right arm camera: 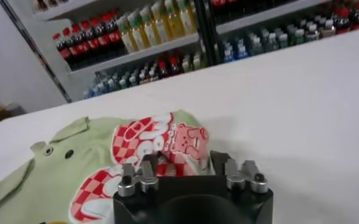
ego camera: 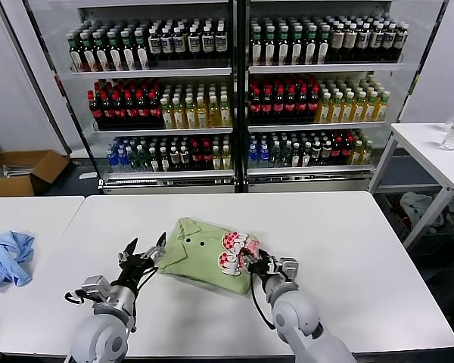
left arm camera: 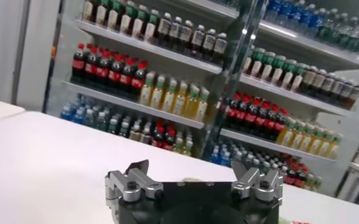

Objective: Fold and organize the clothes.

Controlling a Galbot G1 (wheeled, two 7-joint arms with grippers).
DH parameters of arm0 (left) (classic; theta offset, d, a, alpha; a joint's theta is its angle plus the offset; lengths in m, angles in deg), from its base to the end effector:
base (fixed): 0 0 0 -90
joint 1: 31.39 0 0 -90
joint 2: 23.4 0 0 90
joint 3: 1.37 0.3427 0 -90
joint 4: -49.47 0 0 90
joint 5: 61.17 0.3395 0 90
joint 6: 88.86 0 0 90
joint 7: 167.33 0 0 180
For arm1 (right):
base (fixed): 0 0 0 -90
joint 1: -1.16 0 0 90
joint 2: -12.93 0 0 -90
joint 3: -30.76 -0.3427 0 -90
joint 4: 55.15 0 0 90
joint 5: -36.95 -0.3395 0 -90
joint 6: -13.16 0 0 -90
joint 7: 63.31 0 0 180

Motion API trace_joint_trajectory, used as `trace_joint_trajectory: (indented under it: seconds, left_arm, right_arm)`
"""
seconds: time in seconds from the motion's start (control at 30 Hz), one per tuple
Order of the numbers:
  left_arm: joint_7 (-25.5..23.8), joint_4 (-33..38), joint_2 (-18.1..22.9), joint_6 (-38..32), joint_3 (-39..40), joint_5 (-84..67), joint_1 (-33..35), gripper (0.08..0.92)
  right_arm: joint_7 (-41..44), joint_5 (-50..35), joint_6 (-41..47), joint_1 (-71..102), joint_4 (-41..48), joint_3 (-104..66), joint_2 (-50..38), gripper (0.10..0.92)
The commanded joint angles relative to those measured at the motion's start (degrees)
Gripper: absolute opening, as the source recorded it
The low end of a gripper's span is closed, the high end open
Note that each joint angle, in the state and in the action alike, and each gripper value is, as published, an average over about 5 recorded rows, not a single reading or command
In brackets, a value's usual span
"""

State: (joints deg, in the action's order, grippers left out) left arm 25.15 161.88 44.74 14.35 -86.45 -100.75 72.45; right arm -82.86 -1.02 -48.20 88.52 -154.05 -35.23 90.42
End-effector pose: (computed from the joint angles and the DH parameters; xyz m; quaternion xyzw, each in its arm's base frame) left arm 0.2539 0.0544 -0.2767 -0.0278 -0.9831 0.1498 0.1017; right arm 0.3205 0.0704 -0.2984 0.1140 -0.9521 -0.1210 0.2567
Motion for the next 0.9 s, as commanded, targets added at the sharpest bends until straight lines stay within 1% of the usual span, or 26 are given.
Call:
trace_joint_trajectory:
  seconds: [0.03,0.1,0.23,0.43,0.53,0.6,0.7,0.8,0.9]
  left_arm:
    - [0.5,0.5,-0.8,-0.7,-2.2,1.2,2.0,0.823]
    - [0.5,0.7,-0.7,-0.7,-2.1,1.1,2.5,0.823]
    - [0.4,0.9,-0.2,-0.8,-1.8,1.2,2.9,0.823]
    - [-0.1,0.9,-0.1,-0.9,-1.1,2.5,2.8,0.822]
    - [-0.7,0.9,-0.4,-1.7,-0.8,4.8,2.7,0.823]
    - [-1.1,1.0,-0.6,-2.1,-0.6,6.5,2.8,0.823]
    - [-1.5,1.4,-0.5,-2.5,-0.2,8.4,3.3,0.823]
    - [-1.7,1.6,-0.5,-2.9,0.2,9.6,3.9,0.822]
    - [-1.9,1.9,-0.5,-3.4,0.5,10.9,4.4,0.823]
  right_arm:
    - [0.1,0.2,1.8,-5.5,6.2,1.4,0.4,0.533]
    - [1.3,1.7,2.6,-6.8,6.7,0.5,-1.3,0.481]
    - [5.6,6.7,3.8,-10.3,8.8,-0.8,-4.9,0.351]
    - [14.1,15.8,4.5,-16.5,15.0,-0.9,-9.3,0.18]
    - [18.7,20.1,4.5,-18.6,16.8,-0.4,-11.0,0.123]
    - [19.9,21.0,3.0,-18.7,16.5,-0.2,-11.6,0.116]
    - [18.9,21.2,-5.5,-16.5,14.4,-0.6,-12.0,0.119]
    - [15.6,22.7,-15.1,-13.0,11.8,-1.8,-12.5,0.162]
    - [12.6,24.0,-21.8,-7.5,8.0,-4.2,-13.5,0.242]
